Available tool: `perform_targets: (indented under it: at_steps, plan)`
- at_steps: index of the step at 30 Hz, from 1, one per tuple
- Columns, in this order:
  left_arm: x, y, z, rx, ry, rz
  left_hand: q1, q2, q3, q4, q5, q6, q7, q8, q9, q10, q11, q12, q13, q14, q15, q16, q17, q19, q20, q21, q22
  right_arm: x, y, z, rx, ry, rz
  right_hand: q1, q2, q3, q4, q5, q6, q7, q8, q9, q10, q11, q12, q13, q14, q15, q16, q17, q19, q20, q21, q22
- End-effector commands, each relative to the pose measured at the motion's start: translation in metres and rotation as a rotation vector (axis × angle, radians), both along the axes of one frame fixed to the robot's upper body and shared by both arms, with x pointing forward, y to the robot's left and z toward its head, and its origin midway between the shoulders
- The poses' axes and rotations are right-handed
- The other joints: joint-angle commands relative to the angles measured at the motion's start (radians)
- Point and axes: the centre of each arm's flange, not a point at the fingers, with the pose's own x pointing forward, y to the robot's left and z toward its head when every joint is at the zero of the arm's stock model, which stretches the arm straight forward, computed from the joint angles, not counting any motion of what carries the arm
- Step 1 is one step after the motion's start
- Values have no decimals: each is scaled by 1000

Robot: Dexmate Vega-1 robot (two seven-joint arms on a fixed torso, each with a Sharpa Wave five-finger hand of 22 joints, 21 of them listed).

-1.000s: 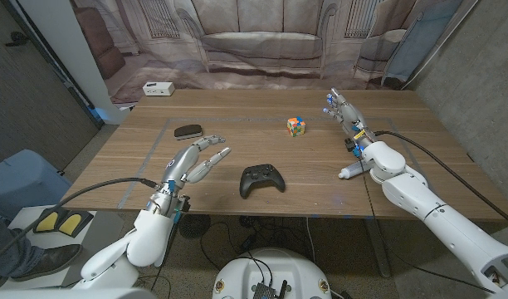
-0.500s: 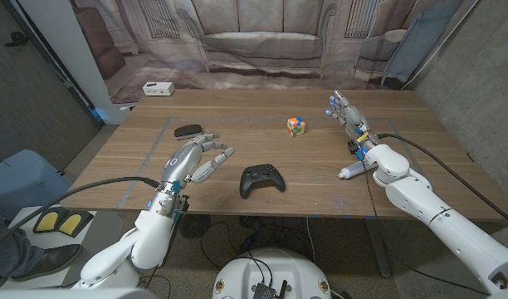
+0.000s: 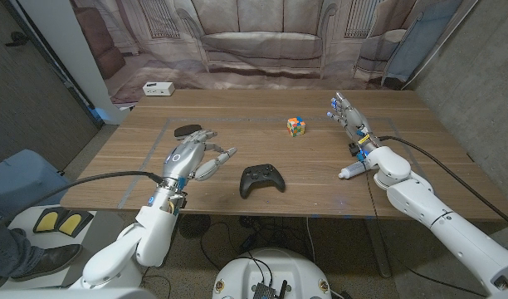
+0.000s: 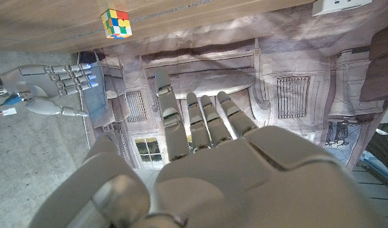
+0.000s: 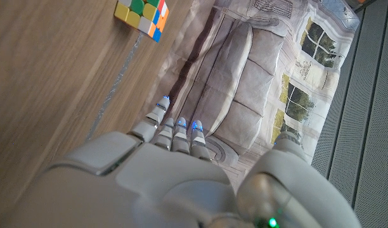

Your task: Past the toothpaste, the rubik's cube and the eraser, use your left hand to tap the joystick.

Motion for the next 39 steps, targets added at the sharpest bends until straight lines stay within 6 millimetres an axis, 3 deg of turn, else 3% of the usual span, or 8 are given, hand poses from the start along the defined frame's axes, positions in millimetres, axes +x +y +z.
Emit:
perform_targets:
  at_steps: [1,39]
  plan:
    - [7,-10,17,109,91,145,-7,-9,-4,0,-1,10,1,-11,4,-26,-2,-14,2,-24,8,-9,3,-19,-1,-6,4,-4,-7,-8,21,2,-11,0,3,0,-3,0,8,0,-1,5,3,4,0,4,-3,8,-1,6,1,6,-3,2]
    - [38,-32,26,260,231,12,-31,-2,-8,10,3,-4,-5,-49,4,-71,9,-29,2,-74,15,-9,4,-45,7,-3,5,-13,-15,-14,50,-19,-36,-3,5,-2,-6,-1,18,-5,1,5,9,2,2,4,1,7,0,6,1,12,-3,2]
